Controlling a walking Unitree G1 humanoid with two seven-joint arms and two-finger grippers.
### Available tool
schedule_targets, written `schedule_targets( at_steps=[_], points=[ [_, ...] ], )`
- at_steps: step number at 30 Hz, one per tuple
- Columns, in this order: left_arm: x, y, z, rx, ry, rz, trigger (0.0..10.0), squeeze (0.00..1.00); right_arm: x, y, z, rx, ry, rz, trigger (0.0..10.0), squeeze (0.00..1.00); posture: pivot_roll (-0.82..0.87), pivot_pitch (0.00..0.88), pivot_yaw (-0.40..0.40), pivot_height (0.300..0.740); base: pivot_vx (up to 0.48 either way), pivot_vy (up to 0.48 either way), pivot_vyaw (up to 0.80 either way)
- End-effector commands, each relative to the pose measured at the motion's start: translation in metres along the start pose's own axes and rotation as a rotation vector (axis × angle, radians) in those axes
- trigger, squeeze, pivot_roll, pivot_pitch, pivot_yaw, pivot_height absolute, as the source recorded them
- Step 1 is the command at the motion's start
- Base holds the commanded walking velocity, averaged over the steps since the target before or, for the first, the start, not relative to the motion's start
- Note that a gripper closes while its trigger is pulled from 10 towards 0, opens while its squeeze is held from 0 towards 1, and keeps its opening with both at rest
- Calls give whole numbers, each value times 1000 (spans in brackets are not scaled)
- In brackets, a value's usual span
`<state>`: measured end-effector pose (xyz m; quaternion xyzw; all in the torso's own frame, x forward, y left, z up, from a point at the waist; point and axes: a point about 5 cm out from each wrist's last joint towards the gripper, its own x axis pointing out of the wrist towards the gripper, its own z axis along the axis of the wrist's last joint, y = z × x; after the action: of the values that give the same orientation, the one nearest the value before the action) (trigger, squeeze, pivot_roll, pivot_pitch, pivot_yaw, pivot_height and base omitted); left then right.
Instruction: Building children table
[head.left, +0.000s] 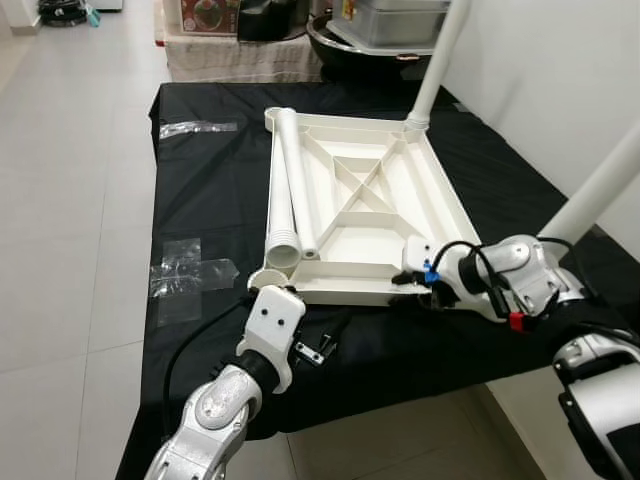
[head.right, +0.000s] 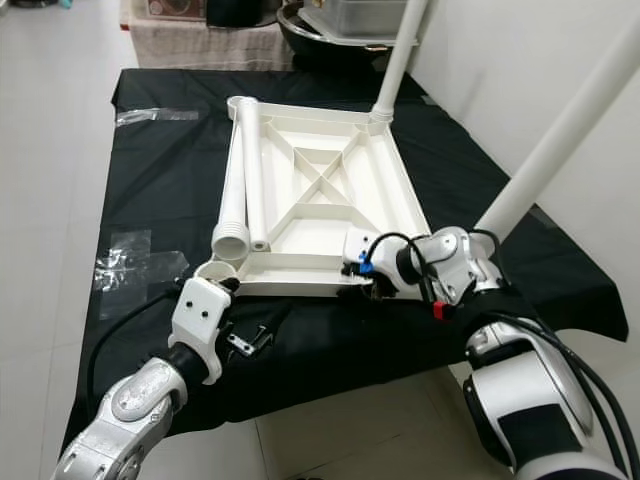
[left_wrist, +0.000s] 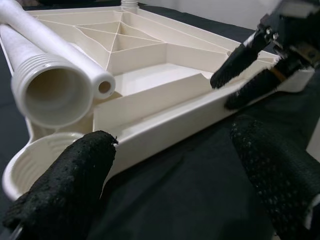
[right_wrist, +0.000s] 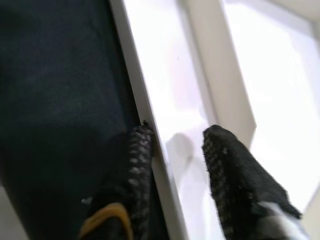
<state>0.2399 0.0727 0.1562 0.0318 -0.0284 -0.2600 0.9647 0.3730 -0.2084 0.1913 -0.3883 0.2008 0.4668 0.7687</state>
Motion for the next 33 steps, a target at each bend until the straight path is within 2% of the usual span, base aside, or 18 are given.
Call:
schedule_targets(
  at_steps=[1, 2, 3, 5, 6, 11, 14, 15, 17, 20, 21, 23, 25, 27, 28, 29, 30, 33],
  points=[
    [-1, -4, -1, -4, 1, -4, 10000, 0, -18, -20, 13, 60, -81, -100, 10000, 0, 15, 103, -101, 740, 0, 0, 0],
    [-1, -4, -1, -4, 1, -4, 10000, 0, -18, -20, 13, 60, -81, -100, 10000, 0, 15, 103, -101, 740, 0, 0, 0],
    [-1, -4, -1, -1, -2, -5, 10000, 0, -22, -26, 19, 130, -142, -128, 10000, 0, 17, 96, -105, 740, 0, 0, 0],
    [-1, -4, -1, -1, -2, -5, 10000, 0, -22, -26, 19, 130, -142, -128, 10000, 0, 17, 96, -105, 740, 0, 0, 0],
    [-1, -5, -1, -1, -2, -9, 10000, 0, -26, -33, 32, 203, -258, -167, 10000, 0, 16, 93, -99, 740, 0, 0, 0],
    [-1, -5, -2, -1, 6, -11, 10000, 0, -26, -35, 39, 177, -299, -189, 10000, 0, 18, 86, -98, 740, 0, 0, 0],
    [-1, -5, -2, 0, 5, -13, 10000, 0, -25, -37, 44, 198, -339, -229, 10000, 0, 15, 81, -96, 740, 0, 0, 0],
    [-2, -6, -2, 1, 4, -15, 10000, 0, -21, -38, 46, 257, -350, -272, 10000, 0, 16, 80, -93, 740, 0, 0, 0],
    [-2, -6, -2, -3, 1, -17, 10000, 0, -3, -40, 40, 443, -273, -424, 10000, 0, 14, 86, -93, 740, 0, 0, 0],
    [-2, -6, -2, -3, 1, -17, 10000, 0, -3, -40, 40, 443, -273, -424, 10000, 0, 14, 86, -93, 740, 0, 0, 0],
    [-2, -6, -1, -4, -1, -16, 10000, 0, 2, -40, 37, 490, -234, -484, 10000, 0, 14, 86, -93, 740, 0, 0, 0],
    [-2, -6, -1, -4, -1, -16, 10000, 0, 2, -40, 37, 490, -234, -484, 10000, 0, 14, 86, -93, 740, 0, 0, 0],
    [-3, -8, -2, -2, 3, -22, 10000, 0, 24, -29, 31, 574, -121, -543, 10000, 0, 24, 97, -96, 740, 0, 0, 0],
    [-4, -9, -1, -3, 2, -24, 10000, 0, 30, -25, 29, 589, -91, -540, 10000, 0, 24, 97, -96, 740, 0, 0, 0],
    [-5, -8, -1, 5, 6, -23, 10000, 0, 38, -17, 33, 590, -74, -459, 10000, 0, 33, 100, -101, 740, 0, 0, 0],
    [-5, -8, -1, 5, 6, -23, 10000, 0, 38, -17, 33, 590, -74, -459, 10000, 0, 33, 100, -101, 740, 0, 0, 0],
    [-6, -7, -2, 11, 12, -18, 10000, 0, 46, -8, 41, 611, -81, -330, 10000, 0, 29, 102, -105, 740, 0, 0, 0],
    [-7, -6, -3, 12, 14, -16, 10000, 0, 49, -6, 42, 587, -53, -330, 10000, 0, 26, 106, -104, 740, 0, 0, 0]
  ],
)
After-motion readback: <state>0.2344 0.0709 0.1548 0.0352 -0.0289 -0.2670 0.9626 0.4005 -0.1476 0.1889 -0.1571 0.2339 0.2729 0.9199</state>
